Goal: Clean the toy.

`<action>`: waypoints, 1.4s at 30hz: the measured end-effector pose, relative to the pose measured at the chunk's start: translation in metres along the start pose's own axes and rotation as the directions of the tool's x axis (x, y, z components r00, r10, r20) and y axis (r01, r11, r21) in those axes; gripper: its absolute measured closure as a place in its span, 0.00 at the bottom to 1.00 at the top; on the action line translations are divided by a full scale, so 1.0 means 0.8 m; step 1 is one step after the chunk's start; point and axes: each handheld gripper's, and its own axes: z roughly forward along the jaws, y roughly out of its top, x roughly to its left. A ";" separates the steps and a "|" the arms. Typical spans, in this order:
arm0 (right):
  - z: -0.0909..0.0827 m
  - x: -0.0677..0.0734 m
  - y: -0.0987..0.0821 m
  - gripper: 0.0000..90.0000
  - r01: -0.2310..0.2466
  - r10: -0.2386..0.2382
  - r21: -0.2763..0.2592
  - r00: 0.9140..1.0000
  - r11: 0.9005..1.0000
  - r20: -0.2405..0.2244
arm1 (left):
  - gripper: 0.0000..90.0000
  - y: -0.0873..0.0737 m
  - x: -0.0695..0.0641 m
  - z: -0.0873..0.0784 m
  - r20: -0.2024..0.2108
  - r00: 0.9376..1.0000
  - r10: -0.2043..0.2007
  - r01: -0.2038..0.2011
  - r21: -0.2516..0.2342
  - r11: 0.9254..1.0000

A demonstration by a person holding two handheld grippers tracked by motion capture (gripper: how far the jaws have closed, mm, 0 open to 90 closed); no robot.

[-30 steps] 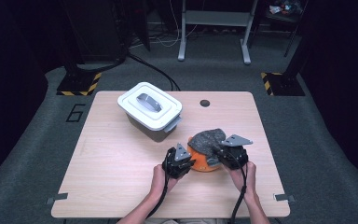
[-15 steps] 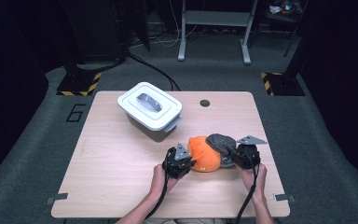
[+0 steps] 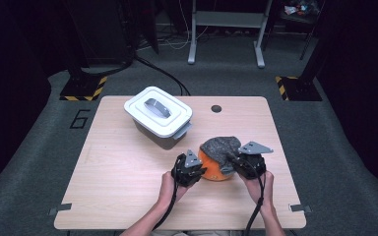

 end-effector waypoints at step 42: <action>0.030 -0.083 -0.063 0.87 -0.228 0.219 0.076 0.969 0.971 0.112 | 0.90 -0.008 0.013 0.003 0.029 0.998 -0.060 0.060 -0.004 0.998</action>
